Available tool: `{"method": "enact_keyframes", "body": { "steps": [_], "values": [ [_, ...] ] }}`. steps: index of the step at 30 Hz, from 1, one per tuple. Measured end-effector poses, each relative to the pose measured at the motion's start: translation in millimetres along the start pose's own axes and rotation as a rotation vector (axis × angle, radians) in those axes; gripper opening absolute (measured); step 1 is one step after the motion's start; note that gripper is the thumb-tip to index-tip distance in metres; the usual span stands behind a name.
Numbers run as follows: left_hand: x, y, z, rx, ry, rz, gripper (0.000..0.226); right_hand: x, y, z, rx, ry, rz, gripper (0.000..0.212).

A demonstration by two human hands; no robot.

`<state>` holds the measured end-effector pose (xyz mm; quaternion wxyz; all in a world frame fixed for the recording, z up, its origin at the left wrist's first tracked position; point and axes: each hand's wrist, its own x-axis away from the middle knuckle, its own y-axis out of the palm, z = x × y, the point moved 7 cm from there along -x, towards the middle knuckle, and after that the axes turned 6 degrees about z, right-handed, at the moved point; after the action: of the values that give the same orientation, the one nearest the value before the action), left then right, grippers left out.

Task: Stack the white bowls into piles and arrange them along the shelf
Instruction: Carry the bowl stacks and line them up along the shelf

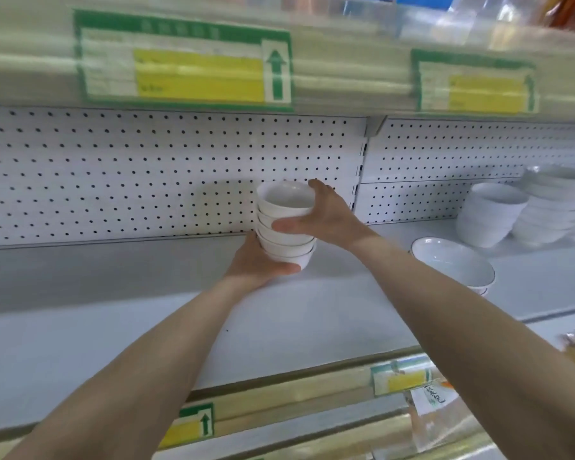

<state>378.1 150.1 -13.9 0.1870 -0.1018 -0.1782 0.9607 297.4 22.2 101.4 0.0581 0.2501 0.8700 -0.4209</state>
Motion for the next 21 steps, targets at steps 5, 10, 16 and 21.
{"method": "enact_keyframes", "body": {
  "steps": [5, 10, 16, 21],
  "values": [
    [17, -6, 5, 0.039, 0.022, -0.026, 0.098, 21, -10, -15, 0.004, 0.024, 0.026, 0.108],
    [38, -13, 16, -0.049, 0.030, 0.036, 0.107, 50, -26, -26, 0.027, 0.008, 0.048, 0.107],
    [83, -1, 33, -0.010, 0.122, 0.039, 0.107, 94, -55, -29, 0.014, -0.054, 0.068, 0.104],
    [134, 17, 59, 0.013, 0.148, 0.080, 0.088, 131, -87, -23, -0.029, -0.112, 0.052, 0.099]
  ]
}}
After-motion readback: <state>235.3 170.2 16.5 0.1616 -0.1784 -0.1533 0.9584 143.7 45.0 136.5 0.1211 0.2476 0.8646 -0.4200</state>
